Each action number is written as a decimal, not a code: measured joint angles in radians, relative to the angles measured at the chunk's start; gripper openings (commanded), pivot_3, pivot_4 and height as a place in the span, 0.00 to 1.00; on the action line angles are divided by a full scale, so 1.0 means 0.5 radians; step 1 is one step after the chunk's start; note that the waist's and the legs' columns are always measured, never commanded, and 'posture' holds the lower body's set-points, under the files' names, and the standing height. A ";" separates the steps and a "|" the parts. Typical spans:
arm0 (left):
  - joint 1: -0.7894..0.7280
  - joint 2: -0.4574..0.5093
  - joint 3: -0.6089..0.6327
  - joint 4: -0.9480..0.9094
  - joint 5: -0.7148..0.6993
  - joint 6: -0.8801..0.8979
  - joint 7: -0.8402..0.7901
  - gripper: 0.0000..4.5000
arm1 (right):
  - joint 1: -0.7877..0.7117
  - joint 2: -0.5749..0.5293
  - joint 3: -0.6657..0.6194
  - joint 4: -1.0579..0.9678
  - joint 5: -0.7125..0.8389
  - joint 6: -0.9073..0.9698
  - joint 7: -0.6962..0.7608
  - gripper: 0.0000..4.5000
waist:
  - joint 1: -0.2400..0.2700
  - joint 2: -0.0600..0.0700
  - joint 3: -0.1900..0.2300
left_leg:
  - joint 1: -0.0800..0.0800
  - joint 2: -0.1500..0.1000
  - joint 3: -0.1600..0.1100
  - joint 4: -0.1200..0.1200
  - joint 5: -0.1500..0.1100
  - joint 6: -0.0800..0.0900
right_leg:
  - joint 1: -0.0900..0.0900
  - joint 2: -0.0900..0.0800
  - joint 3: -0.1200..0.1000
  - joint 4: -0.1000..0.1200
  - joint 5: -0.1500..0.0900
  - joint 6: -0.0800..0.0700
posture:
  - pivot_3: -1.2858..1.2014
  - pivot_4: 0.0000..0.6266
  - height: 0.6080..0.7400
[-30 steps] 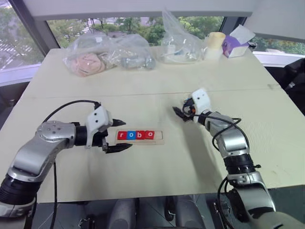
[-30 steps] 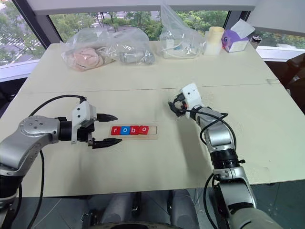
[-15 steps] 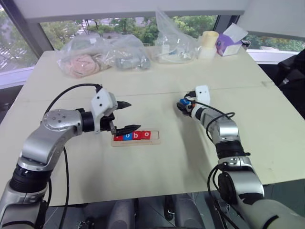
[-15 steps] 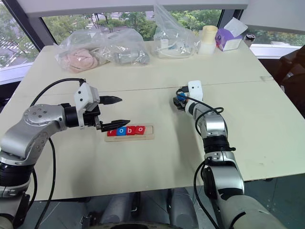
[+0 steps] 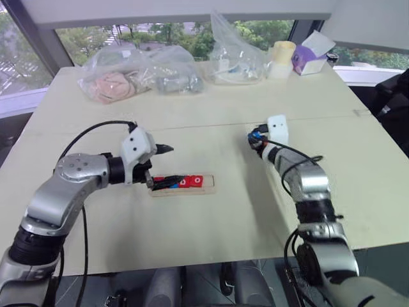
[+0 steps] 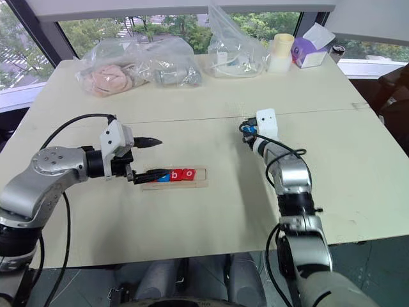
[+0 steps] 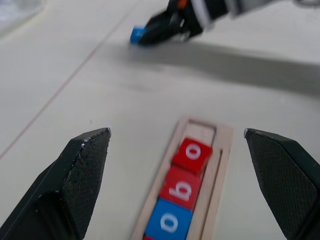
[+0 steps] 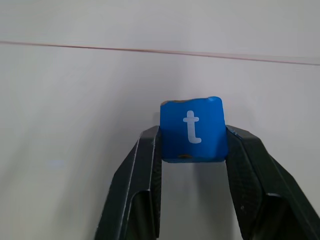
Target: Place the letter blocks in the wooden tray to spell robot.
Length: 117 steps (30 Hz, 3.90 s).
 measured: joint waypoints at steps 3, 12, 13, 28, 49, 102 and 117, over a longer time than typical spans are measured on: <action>0.006 0.043 -0.056 -0.063 -0.007 0.000 -0.094 1.00 | 0.215 0.156 -0.079 -0.631 0.123 0.597 -0.092 0.26 | 0.000 0.000 0.000 | 0.000 0.000 0.000 0.001 0.000 0.000 | 0.000 0.000 0.000 0.000 -0.002 0.003 | 0.52 0.24 1.00; -0.116 0.034 -0.295 -0.056 0.051 -0.088 -0.288 1.00 | 0.361 0.499 -0.173 -1.182 0.059 1.274 -0.335 0.26 | -0.004 0.004 -0.002 | 0.001 0.003 -0.003 0.002 -0.001 -0.001 | 0.000 0.002 0.000 -0.005 -0.004 -0.009 | 0.52 0.24 1.00; -0.128 0.028 -0.303 -0.045 0.056 -0.095 -0.291 1.00 | 0.379 0.528 -0.161 -1.182 0.056 1.274 -0.347 0.26 | -0.005 0.004 -0.002 | 0.001 0.003 -0.003 0.002 -0.001 -0.001 | 0.000 0.003 0.000 -0.005 -0.004 -0.010 | 0.52 0.24 1.00; -0.121 0.061 -0.285 0.078 0.035 -0.142 -0.432 1.00 | 0.371 -0.341 -0.074 -0.909 0.214 0.496 0.410 0.99 | -0.007 0.004 0.000 | -0.002 0.000 -0.001 0.003 -0.001 -0.001 | 0.000 0.001 0.006 -0.014 -0.006 -0.007 | 0.52 0.24 1.00; 0.066 0.124 -0.185 -0.142 -0.050 -0.006 -0.327 1.00 | -0.028 -0.978 0.693 1.123 -0.187 -2.149 2.245 0.99 | -0.004 -0.004 0.002 | 0.007 0.001 0.012 0.004 -0.005 0.006 | 0.003 0.007 0.017 -0.009 -0.009 -0.002 | 0.52 0.24 1.00; 0.312 0.302 0.083 -0.031 0.042 -0.064 -0.213 1.00 | -0.343 -0.630 1.244 0.364 -0.406 -1.037 1.974 0.25 | 0.039 -0.004 0.002 | 0.012 0.020 0.039 0.001 -0.006 0.003 | -0.005 0.020 0.030 -0.008 -0.004 -0.011 | 0.52 0.24 1.00; 0.319 0.295 0.083 -0.031 0.043 -0.064 -0.190 1.00 | -0.400 -0.517 1.094 0.424 -0.351 -1.053 1.833 0.99 | 0.039 -0.004 0.002 | 0.012 0.021 0.040 0.002 -0.006 0.003 | -0.005 0.020 0.030 -0.008 -0.003 -0.012 | 0.52 0.24 1.00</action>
